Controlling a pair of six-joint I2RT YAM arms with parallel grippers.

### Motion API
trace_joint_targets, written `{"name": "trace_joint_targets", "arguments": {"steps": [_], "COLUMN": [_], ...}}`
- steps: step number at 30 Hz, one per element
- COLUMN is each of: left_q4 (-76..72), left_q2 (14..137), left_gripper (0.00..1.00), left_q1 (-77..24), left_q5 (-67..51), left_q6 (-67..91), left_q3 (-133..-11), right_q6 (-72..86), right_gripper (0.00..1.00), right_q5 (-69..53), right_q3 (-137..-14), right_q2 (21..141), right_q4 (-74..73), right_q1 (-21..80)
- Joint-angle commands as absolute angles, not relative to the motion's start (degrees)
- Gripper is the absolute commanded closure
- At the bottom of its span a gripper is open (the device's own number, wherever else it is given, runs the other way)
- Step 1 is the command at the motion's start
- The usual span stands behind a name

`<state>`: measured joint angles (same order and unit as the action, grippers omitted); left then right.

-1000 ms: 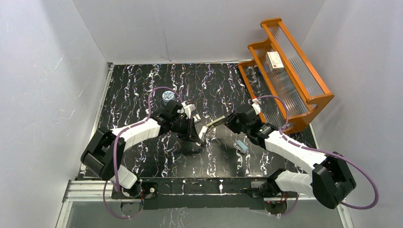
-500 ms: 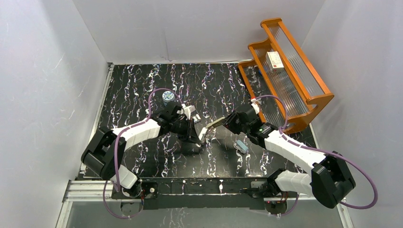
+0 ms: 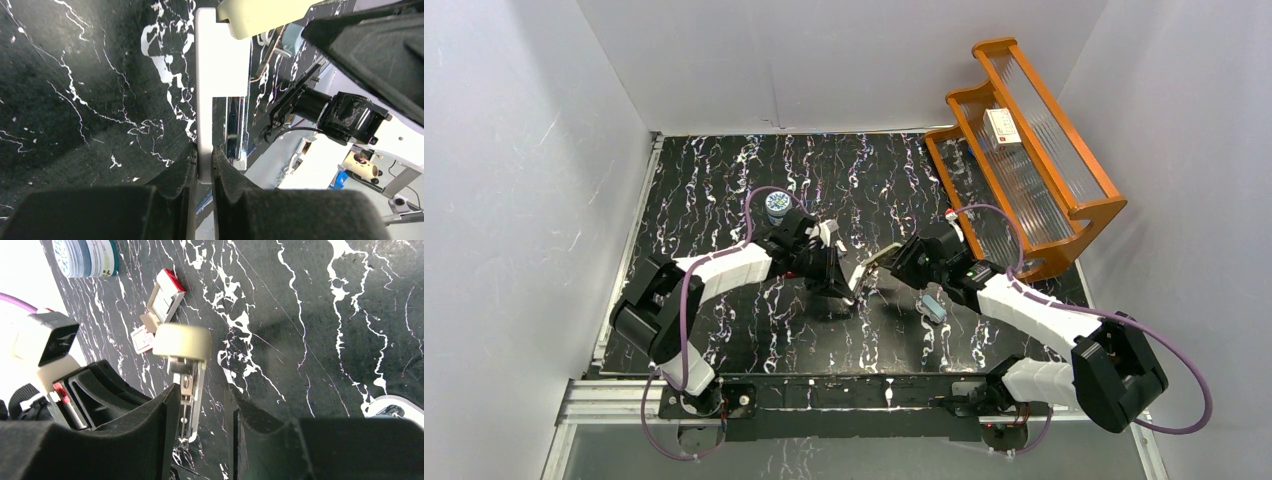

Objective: Load the staples into the stapler

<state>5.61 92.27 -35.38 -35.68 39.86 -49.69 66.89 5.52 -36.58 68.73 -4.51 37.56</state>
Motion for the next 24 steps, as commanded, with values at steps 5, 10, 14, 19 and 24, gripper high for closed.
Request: {"name": "trace_joint_targets", "arguments": {"steps": [5, 10, 14, 19, 24], "left_q4": [4.92, 4.71, 3.30, 1.70, -0.96], "left_q2": [93.15, 93.67, 93.37, 93.24, 93.26], "left_gripper": [1.00, 1.00, 1.00, 1.00, 1.00], "left_q1": [-35.59, -35.58, -35.57, -35.57, -35.54], "left_q5": [-34.89, -35.23, -35.18, -34.89, -34.68], "left_q6": [41.34, 41.48, 42.00, 42.92, 44.10], "left_q3": [-53.40, -53.14, -52.65, -51.87, -51.13], "right_q6": [66.97, 64.45, 65.89, 65.94, 66.50], "right_gripper": [0.47, 0.37, 0.29, 0.24, 0.24], "right_q5": [2.39, -1.15, -2.57, -1.29, -2.01], "right_q3": [-36.57, -37.60, -36.75, -38.53, -41.28], "right_q2": [69.04, 70.85, 72.57, 76.38, 81.42], "right_q4": [-1.62, 2.29, 5.59, 7.14, 7.59], "right_q1": [37.40, 37.40, 37.38, 37.41, 37.36]}}
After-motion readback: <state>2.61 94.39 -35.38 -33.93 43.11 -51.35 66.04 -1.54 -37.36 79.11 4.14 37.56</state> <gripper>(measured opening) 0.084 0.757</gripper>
